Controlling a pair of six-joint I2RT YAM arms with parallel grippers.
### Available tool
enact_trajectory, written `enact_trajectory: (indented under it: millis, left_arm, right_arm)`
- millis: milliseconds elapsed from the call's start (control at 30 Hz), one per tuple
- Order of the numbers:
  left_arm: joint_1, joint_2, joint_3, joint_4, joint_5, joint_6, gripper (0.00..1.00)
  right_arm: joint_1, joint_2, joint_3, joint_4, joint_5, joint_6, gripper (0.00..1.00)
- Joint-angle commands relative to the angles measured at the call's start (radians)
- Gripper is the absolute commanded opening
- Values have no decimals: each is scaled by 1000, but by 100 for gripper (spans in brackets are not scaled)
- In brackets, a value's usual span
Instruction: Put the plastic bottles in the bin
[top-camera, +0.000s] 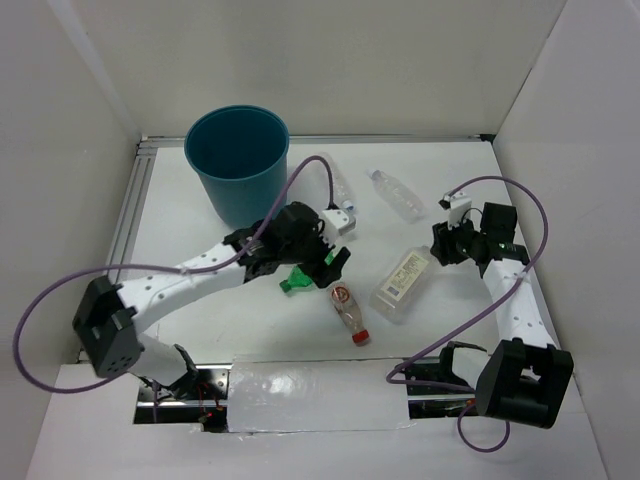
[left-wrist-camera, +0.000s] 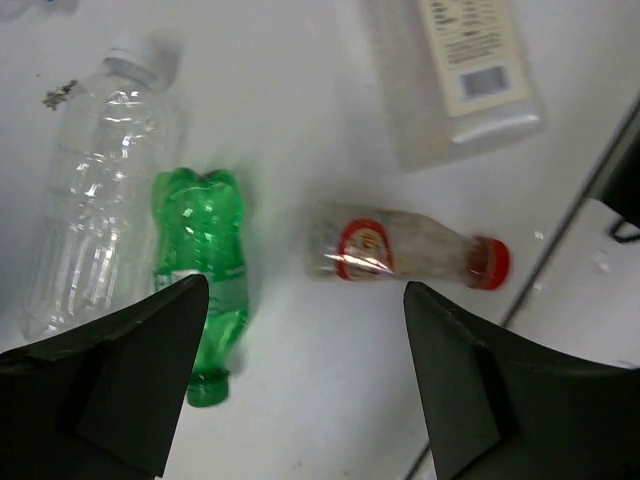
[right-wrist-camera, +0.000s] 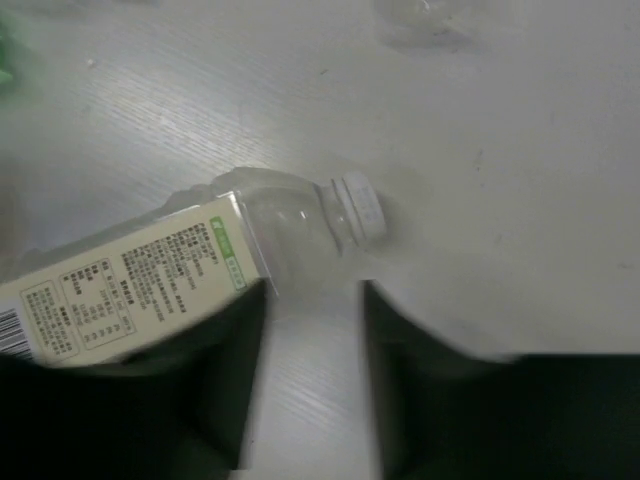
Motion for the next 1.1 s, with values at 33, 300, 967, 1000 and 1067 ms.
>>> enact_trajectory:
  millis: [33, 300, 967, 1000, 1067]
  left_arm:
    - [83, 149, 125, 76, -91, 93, 92]
    - [158, 447, 325, 76, -158, 142, 92]
    - [201, 688, 492, -30, -101, 205, 18]
    - [201, 658, 506, -30, -92, 196, 16]
    - [192, 615, 562, -30, -75, 182, 16]
  right_arm:
    - [-5, -24, 2, 8, -138, -40, 11]
    - [-14, -47, 13, -4, -196, -103, 100]
    - [-14, 22, 79, -305, -493, -617, 83]
    - [-14, 22, 79, -385, -521, -767, 82]
    - [-14, 22, 79, -437, -521, -889, 80]
